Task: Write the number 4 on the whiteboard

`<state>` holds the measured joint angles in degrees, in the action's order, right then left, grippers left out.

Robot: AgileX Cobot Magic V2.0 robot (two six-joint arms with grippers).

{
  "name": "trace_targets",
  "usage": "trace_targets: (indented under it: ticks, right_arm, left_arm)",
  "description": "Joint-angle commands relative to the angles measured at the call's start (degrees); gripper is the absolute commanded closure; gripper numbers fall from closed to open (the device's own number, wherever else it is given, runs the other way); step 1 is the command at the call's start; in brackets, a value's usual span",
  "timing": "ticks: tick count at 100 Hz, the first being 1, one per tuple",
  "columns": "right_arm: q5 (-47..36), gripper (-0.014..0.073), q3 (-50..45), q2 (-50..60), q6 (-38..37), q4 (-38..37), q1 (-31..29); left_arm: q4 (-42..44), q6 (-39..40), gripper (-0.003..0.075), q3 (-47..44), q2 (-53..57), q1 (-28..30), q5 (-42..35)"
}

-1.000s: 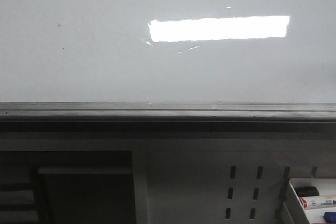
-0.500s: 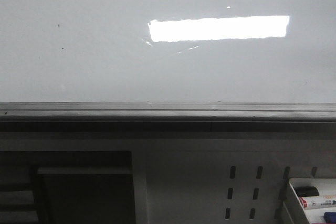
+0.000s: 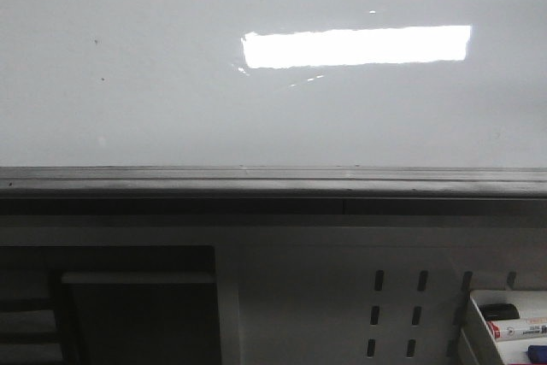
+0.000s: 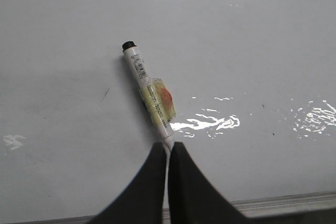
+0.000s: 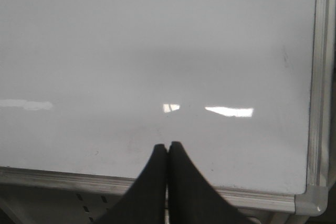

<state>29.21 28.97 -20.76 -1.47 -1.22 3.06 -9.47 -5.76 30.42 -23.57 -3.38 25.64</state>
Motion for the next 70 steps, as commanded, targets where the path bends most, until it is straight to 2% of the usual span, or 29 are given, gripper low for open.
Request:
trace_targets:
  ticks: [1,8,13,20,28,35,70]
  right_arm:
    - [-3.97,0.0632,2.08,-0.93,0.08,0.00,-0.28]
    - [-4.09,0.0542,2.08,-0.93,0.08,0.00,-0.28]
    - [-4.20,0.0447,2.08,-0.93,0.08,0.00,-0.28]
    - [-4.20,0.0283,2.08,-0.93,0.08,0.00,-0.28]
    - [-4.43,0.0165,2.08,-0.93,0.08,0.00,-0.28]
    - [-4.43,0.0128,2.08,-0.93,0.08,0.00,-0.28]
    - [-4.43,0.0125,2.08,-0.93,0.08,0.00,-0.28]
  left_arm:
    - [-0.68,0.19,0.0732,1.87,-0.73,-0.32,-4.43]
    - [-0.31,0.19,0.0662,1.87,-0.73,-0.32,-5.03]
    - [0.53,0.19,0.0567,1.87,-0.73,-0.32,-5.33]
    - [1.14,0.19,0.0387,1.87,-0.73,-0.32,-5.59]
    - [0.86,0.19,0.0255,1.87,-0.73,-0.32,-5.59]
    - [0.02,0.19,0.0235,1.87,-0.73,-0.32,-5.59]
    - [-2.37,0.19,0.0325,1.87,-0.73,-0.32,-6.51]
